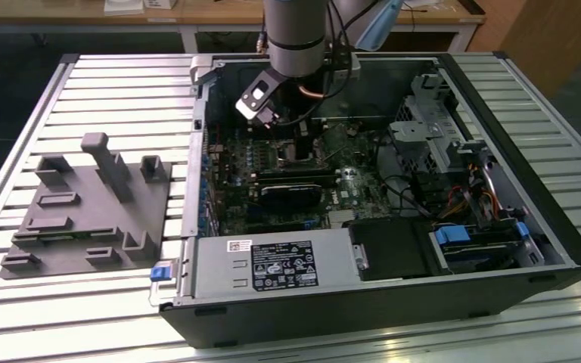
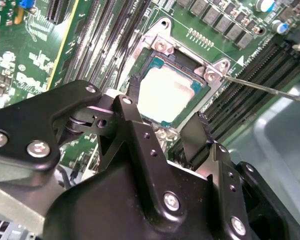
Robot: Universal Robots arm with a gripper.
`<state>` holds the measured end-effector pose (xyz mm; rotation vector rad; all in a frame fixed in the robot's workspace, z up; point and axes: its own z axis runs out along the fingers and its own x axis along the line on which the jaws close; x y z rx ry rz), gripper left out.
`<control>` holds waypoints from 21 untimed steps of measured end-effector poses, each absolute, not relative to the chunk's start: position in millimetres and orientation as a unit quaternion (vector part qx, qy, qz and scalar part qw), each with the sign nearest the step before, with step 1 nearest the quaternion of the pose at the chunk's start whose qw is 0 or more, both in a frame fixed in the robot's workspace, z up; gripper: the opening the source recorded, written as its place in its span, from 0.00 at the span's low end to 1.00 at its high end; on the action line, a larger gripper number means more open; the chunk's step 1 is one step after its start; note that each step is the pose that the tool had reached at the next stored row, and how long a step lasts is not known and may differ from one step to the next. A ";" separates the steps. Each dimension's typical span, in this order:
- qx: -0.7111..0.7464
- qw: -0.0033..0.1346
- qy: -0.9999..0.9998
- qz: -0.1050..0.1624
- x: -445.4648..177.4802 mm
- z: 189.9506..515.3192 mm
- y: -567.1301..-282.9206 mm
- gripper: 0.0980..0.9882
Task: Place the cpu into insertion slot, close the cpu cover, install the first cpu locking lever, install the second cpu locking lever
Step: 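Place the cpu into insertion slot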
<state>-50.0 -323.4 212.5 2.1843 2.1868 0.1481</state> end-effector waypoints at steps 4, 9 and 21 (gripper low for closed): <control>0.706 0.024 0.706 0.048 -50.0 215.0 -323.3 0.57; 0.707 0.003 0.707 0.027 -49.0 214.4 -323.4 0.57; 0.707 -0.001 0.707 0.023 -42.8 214.4 -323.4 0.57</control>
